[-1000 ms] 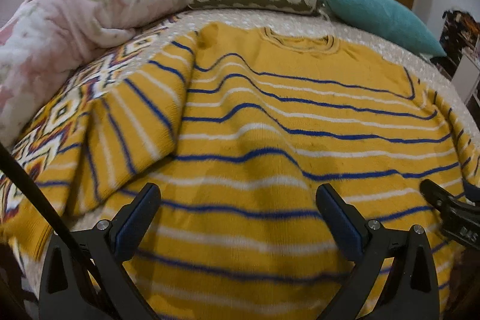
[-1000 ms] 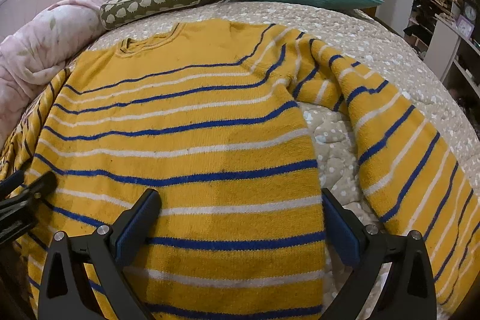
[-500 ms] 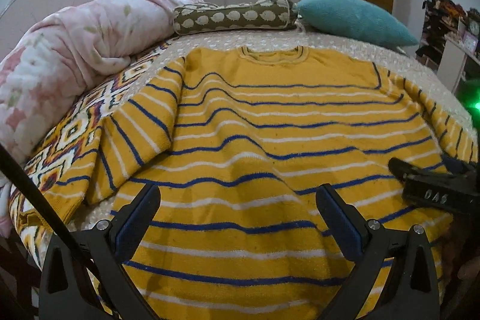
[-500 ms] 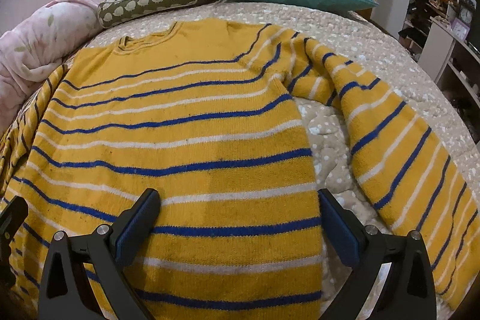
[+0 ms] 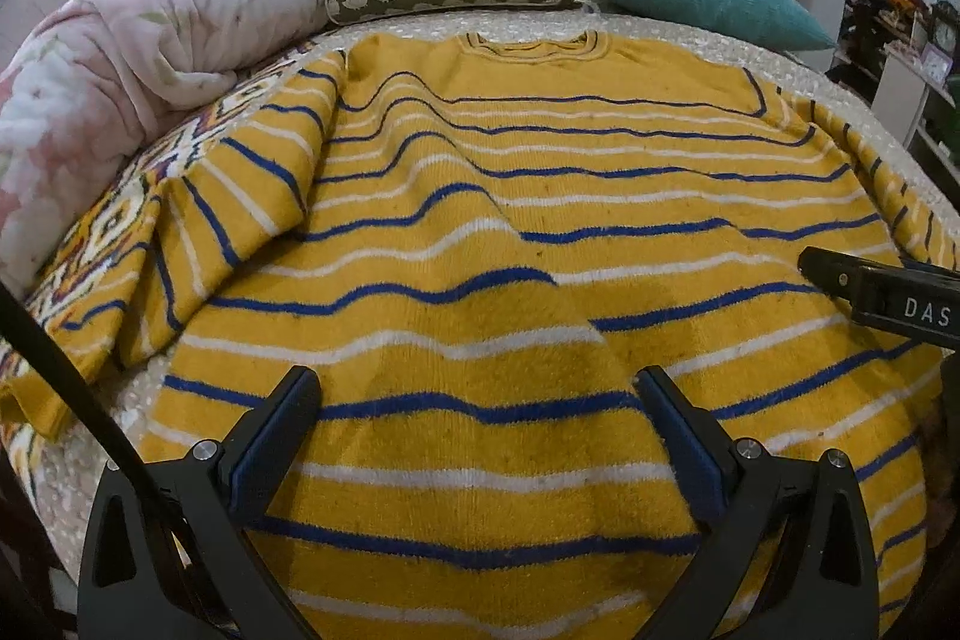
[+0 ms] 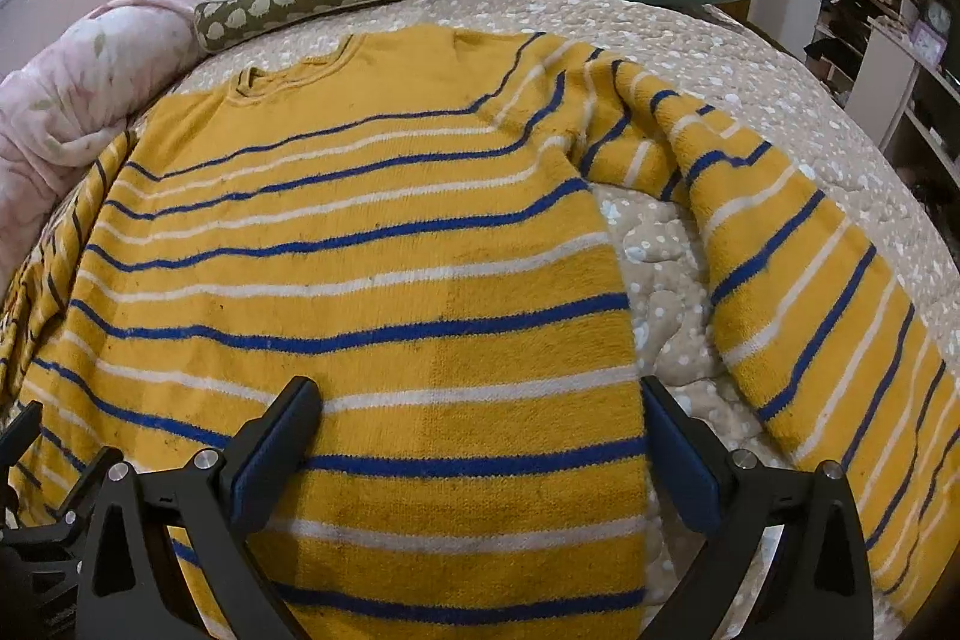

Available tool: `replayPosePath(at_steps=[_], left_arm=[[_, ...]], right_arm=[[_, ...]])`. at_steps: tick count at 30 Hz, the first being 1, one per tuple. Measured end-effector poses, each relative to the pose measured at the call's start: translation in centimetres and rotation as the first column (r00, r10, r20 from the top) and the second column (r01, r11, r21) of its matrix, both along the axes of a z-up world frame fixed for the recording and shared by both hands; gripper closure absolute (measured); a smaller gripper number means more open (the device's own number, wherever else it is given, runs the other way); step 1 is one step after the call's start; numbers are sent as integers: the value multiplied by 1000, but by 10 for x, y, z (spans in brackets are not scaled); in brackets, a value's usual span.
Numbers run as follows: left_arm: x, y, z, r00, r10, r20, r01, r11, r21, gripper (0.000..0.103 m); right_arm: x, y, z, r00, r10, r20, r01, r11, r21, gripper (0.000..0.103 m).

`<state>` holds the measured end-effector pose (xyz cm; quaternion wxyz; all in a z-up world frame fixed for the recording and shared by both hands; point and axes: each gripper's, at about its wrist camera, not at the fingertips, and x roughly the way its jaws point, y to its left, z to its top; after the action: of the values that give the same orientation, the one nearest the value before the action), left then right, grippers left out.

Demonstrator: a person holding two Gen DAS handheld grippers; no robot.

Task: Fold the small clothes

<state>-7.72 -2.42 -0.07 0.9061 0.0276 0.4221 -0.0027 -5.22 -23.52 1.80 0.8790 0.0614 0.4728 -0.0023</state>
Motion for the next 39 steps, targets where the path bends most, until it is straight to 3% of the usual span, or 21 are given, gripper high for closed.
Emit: replayPosePath(at_steps=[3, 5, 6, 7, 10, 14, 16, 19, 24, 26, 28, 29, 31, 36, 39], left_arm=[[-2, 0, 1, 1000, -13, 2, 13, 1000, 12, 0], [-5, 4, 7, 999, -38, 12, 39, 999, -31, 13], [-9, 8, 13, 999, -51, 19, 52, 996, -68, 27], [-13, 13, 21, 997, -64, 31, 67, 992, -105, 35], [-34, 39, 49, 991, -67, 115, 84, 986, -145, 35], [-59, 93, 78, 978, 41, 206, -27, 997, -73, 30], [-66, 124, 83, 961, 127, 244, -125, 992, -25, 17], [-64, 157, 79, 947, 186, 260, -196, 981, 14, 13], [-37, 170, 60, 976, 77, 205, -86, 996, 35, 13], [-18, 172, 49, 990, 44, 137, -45, 999, 6, 26], [-2, 181, 44, 995, 61, 79, -60, 998, -7, 103], [6, 188, 43, 995, 84, 51, -83, 996, -23, 98], [16, 218, 53, 985, 156, 69, -151, 985, -81, 103], [32, 287, 97, 929, 337, 149, -333, 941, -55, 103], [35, 310, 117, 917, 359, 172, -352, 933, -70, 101]], right_arm=[[-1, -1, 0, 1000, -1, 6, 1, 1000, 2, 0], [-3, 0, -1, 1000, -4, 13, 4, 1000, 1, 0], [-3, 0, -1, 1000, -6, 18, 6, 1000, 0, 0], [-3, 0, -1, 1000, -7, 19, 7, 1000, 0, 0], [-5, 0, -1, 1000, -7, 24, 7, 1000, 0, 0], [-6, 0, -1, 1000, -8, 29, 8, 1000, -1, 0], [-6, 1, -1, 999, -8, 31, 8, 1000, -2, 0], [-6, 1, -1, 999, -9, 31, 9, 1000, -4, 0], [-6, 2, 0, 999, -10, 31, 10, 1000, -8, 0], [-6, 2, 0, 999, -10, 31, 10, 1000, -8, 0], [-6, 2, 0, 999, -10, 31, 10, 1000, -8, 0], [-6, 2, 0, 999, -10, 31, 10, 1000, -8, 0], [-6, 2, 0, 999, -10, 31, 10, 1000, -8, 0], [-7, 2, 0, 999, -10, 31, 10, 1000, -9, 0], [-6, 1, 0, 999, -10, 31, 10, 1000, -9, 0]])
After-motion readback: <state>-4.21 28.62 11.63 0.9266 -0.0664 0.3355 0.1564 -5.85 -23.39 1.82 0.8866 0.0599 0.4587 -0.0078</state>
